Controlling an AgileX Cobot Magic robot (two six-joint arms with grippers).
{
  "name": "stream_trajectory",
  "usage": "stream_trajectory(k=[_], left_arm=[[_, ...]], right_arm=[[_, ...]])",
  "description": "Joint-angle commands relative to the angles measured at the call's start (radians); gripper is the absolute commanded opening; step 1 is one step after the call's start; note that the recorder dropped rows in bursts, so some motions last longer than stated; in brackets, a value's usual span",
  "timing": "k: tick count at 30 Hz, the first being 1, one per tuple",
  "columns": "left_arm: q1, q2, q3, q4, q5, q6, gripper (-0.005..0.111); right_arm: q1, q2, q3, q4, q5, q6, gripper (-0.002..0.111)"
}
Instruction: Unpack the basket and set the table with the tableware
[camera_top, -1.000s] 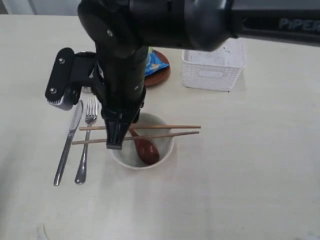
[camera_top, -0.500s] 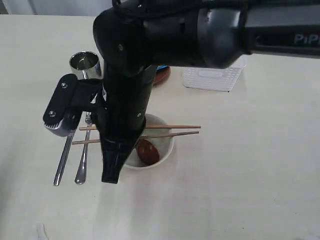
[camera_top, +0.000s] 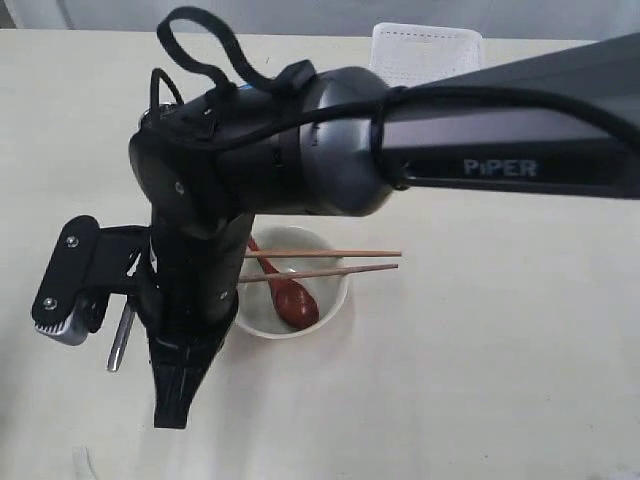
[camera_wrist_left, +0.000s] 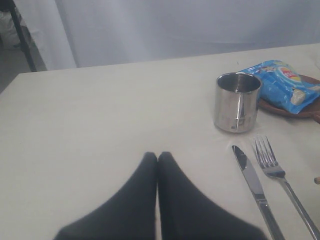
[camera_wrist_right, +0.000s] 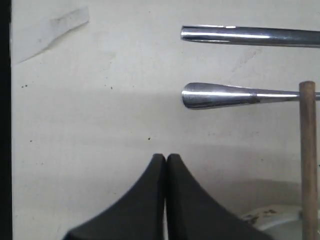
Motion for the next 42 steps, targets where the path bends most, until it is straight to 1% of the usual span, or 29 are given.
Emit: stream_trajectory(k=[1,7,10,17,23,26,29,32,37,42], left_arm=[[-0.005,-0.002,0.002,-0.002,-0.001,-0.002,0.000],[-0.005,-0.002,0.002,-0.002,-0.001,-0.002,0.000],[-0.005,-0.002,0.002,-0.002,-0.001,-0.002,0.000],[-0.005,-0.002,0.002,-0.002,-0.001,-0.002,0.000],[-0.005,-0.002,0.002,-0.002,-0.001,-0.002,0.000],[-0.005,-0.002,0.002,-0.002,-0.001,-0.002,0.000],[-0.005,-0.002,0.002,-0.002,-0.001,-0.002,0.000],[-0.005,-0.002,0.002,-0.002,-0.001,-0.002,0.000],[-0.005,-0.002,0.002,-0.002,-0.001,-0.002,0.000],[-0.005,-0.002,0.002,-0.002,-0.001,-0.002,0.000]], right_arm=[[0.001,0.019,0.002,0.007,-0.052,-0.013,0.000],[0.001,0.026,0.002,0.007,-0.127,-0.013,0.000],[-0.004,0.039,0.002,-0.006,-0.136,0.025,0.000],[-0.005,0.046,0.002,-0.138,-0.166,0.137,0.000],[-0.005,0.046,0.002,-0.183,-0.169,0.152,0.000],[-0.005,0.046,0.002,-0.252,-0.191,0.209,0.000],[-0.005,0.046,-0.012,-0.282,-0.191,0.230,0.000],[-0.005,0.046,-0.059,-0.340,-0.177,0.279,0.000],[-0.005,0.046,-0.090,-0.382,-0.095,0.279,0.000],[-0.005,0.010,-0.090,-0.375,-0.032,0.279,0.000]])
